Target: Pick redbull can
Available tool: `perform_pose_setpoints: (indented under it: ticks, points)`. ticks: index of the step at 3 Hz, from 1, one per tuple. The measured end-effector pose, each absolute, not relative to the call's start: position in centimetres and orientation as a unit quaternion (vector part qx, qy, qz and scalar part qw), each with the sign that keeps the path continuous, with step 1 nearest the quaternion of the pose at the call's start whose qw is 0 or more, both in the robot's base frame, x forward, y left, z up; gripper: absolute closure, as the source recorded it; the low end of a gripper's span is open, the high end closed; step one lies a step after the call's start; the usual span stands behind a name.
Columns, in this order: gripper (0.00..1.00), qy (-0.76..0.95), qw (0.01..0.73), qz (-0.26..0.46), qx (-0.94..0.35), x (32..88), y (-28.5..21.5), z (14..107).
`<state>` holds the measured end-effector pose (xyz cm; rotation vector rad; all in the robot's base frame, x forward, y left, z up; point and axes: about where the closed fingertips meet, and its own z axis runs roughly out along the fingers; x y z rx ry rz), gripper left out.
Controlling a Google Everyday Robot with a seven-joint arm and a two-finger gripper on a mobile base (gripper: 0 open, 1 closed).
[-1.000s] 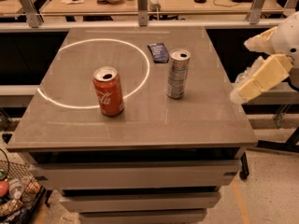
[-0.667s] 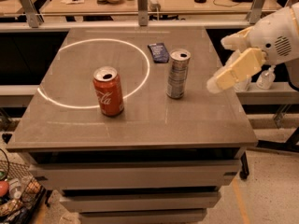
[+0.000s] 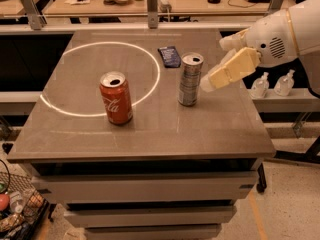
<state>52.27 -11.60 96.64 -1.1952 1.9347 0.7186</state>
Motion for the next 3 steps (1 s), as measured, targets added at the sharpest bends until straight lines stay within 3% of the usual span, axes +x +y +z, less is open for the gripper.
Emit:
perform_pose_setpoints:
  ticks: [3]
  points:
    - [0.0, 0.738, 0.467, 0.306, -0.378, 56.9, -12.0, 91.8]
